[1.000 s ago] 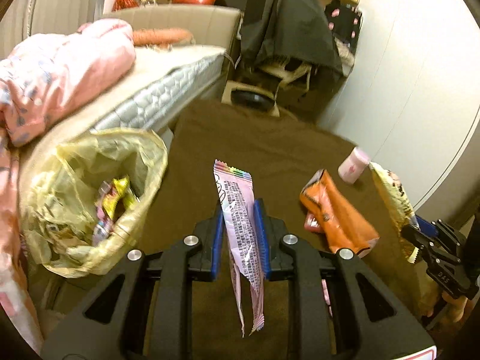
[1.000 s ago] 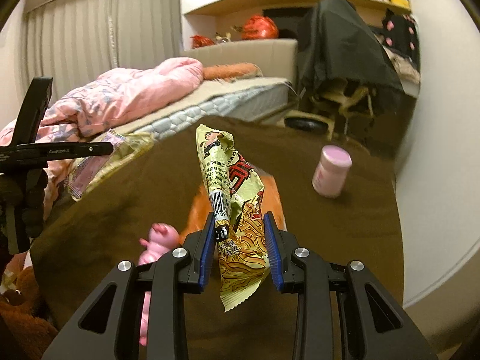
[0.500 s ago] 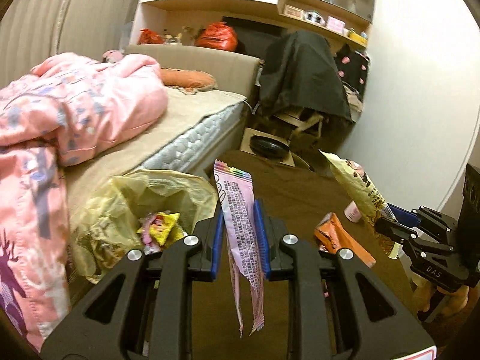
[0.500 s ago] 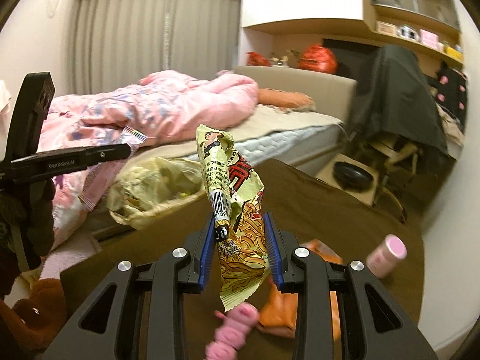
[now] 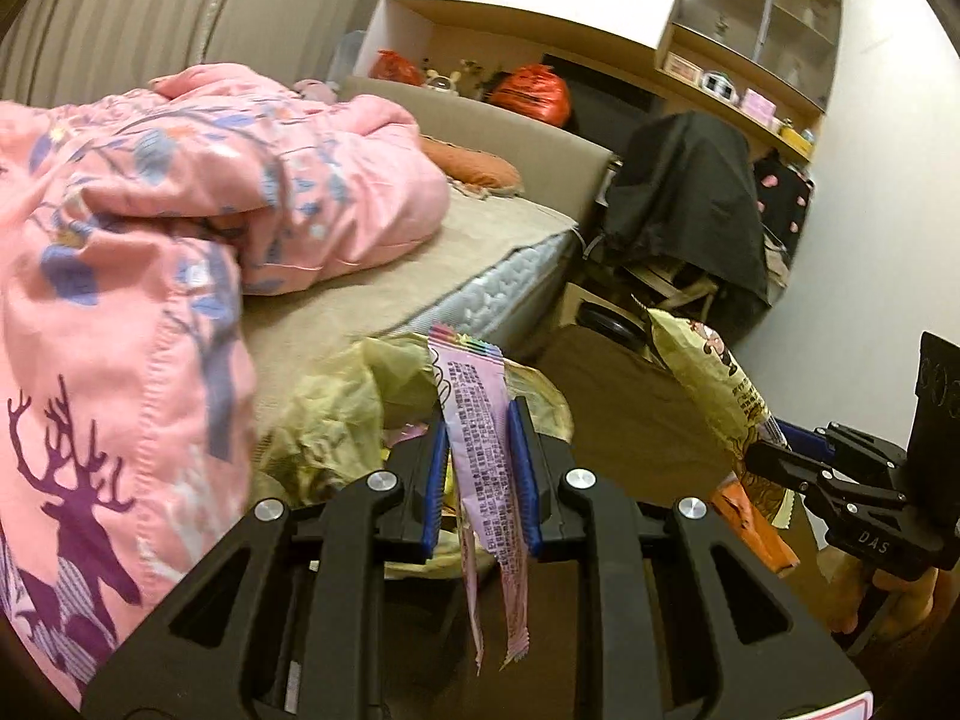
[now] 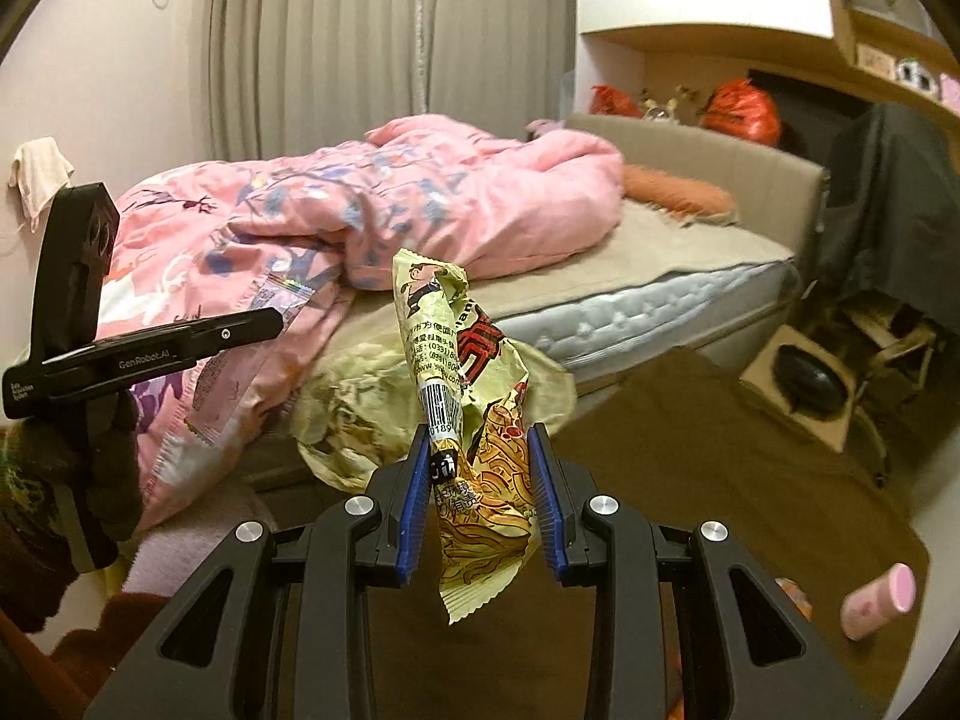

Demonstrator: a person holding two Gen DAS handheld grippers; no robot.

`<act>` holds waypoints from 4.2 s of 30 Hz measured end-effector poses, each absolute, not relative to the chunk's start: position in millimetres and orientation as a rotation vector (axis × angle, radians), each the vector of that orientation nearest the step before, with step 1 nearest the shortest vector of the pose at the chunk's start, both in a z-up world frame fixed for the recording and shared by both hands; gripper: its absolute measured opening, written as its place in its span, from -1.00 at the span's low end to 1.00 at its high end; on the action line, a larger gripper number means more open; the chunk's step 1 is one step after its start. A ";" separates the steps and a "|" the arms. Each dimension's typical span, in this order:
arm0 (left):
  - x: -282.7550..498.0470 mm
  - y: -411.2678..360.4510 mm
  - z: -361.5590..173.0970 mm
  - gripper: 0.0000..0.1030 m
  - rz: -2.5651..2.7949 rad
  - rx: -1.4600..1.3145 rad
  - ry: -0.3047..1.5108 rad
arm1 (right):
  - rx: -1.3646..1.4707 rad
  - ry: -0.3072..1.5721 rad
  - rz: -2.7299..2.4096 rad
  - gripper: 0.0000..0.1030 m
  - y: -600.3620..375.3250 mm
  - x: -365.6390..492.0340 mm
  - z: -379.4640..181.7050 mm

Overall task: Collect trash
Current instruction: 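Carry the pink-white and yellow wrappers with both tools into the yellow bag, then open both tools to drop the wrappers into the bag, then move both tools back over the table toward the orange bag, then grasp the orange plastic bag with the right tool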

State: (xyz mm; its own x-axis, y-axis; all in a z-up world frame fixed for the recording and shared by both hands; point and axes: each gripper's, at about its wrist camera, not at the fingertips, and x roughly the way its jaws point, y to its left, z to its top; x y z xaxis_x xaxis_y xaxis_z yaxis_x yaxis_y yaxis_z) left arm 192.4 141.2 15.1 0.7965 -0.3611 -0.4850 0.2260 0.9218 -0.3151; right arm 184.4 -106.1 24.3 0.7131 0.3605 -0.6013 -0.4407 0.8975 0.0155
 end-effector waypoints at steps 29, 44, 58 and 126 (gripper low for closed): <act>332.8 128.7 -102.7 -0.63 -0.403 -0.277 0.825 | -0.146 0.974 0.497 -0.42 -65.8 361.7 -102.7; 329.6 149.0 -82.0 -0.05 -0.323 -0.360 0.753 | -0.244 0.902 0.495 -0.10 -49.2 347.1 -91.5; 266.9 145.5 -35.2 -0.01 -0.241 -0.293 0.668 | -0.164 0.810 0.421 -0.04 -99.1 284.4 -30.4; 190.6 -116.3 -71.0 0.04 -0.816 0.100 0.863 | 0.082 0.693 0.006 -0.59 -362.0 52.5 -56.6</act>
